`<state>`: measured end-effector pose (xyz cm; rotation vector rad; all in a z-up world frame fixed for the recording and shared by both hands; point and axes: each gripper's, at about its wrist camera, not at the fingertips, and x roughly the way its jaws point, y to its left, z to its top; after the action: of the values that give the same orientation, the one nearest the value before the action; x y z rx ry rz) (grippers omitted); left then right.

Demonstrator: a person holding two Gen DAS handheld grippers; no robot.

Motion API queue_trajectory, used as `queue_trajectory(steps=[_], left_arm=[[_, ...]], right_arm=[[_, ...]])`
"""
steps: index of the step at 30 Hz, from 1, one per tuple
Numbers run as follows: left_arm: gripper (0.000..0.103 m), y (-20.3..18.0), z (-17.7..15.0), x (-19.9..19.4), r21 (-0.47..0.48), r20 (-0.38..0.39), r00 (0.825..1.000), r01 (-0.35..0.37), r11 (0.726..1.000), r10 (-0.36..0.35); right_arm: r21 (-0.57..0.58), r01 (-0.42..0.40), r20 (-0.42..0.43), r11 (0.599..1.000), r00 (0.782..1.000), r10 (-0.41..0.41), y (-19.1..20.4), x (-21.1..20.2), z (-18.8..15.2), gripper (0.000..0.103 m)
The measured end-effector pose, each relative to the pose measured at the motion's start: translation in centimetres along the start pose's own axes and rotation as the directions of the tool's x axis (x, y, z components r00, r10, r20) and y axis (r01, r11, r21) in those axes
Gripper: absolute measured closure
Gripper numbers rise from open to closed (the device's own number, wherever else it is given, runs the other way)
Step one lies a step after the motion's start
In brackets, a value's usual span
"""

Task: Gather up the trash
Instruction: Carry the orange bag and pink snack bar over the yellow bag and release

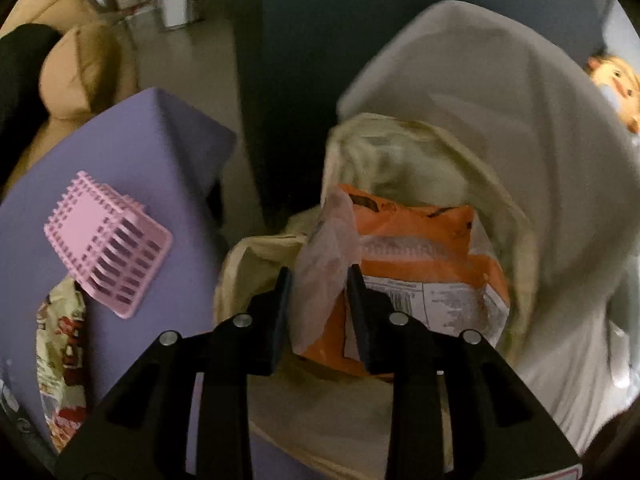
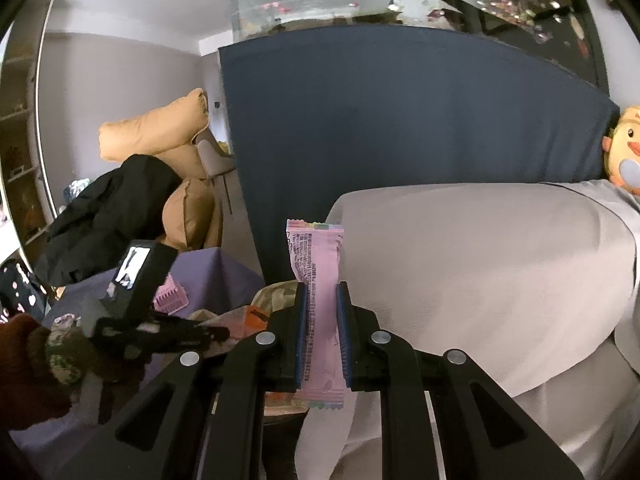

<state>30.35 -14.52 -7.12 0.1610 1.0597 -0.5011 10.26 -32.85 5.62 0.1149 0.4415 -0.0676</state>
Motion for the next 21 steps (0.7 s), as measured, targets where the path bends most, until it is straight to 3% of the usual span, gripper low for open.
queue_trajectory(steps=[3,6,9,15,19,21], left_arm=[[0.069,0.3,0.1,-0.3,-0.005,0.044,0.999,-0.005,1.0,0.005],[0.053,1.3,-0.1,-0.9,-0.035,0.066,0.997,0.052,0.998,-0.049],[0.05,2.3,-0.6,-2.3,-0.056,0.086,0.993,0.09,0.994,-0.085],[0.049,4.7,-3.4,-8.4,-0.07,0.182,0.982,0.072,0.995,-0.058],[0.048,6.9,-6.2,-12.6,-0.094,0.237,0.97,0.076,0.993,-0.052],[0.048,7.8,-7.4,-13.8,-0.106,0.251,0.967,0.076,0.991,-0.048]], right_arm=[[-0.007,-0.023,-0.015,1.0,1.0,0.022,0.9,0.9,0.1,0.088],[-0.027,-0.046,-0.043,0.999,0.998,0.045,2.3,2.2,-0.3,0.088],[-0.016,-0.081,-0.087,0.997,0.993,0.079,3.2,4.0,-1.1,0.088],[0.024,-0.106,-0.181,0.994,0.977,0.109,3.8,8.3,-2.7,0.088],[0.065,-0.148,-0.255,0.987,0.954,0.16,4.9,11.2,-4.1,0.088],[0.065,-0.182,-0.31,0.981,0.931,0.193,5.8,12.8,-5.0,0.088]])
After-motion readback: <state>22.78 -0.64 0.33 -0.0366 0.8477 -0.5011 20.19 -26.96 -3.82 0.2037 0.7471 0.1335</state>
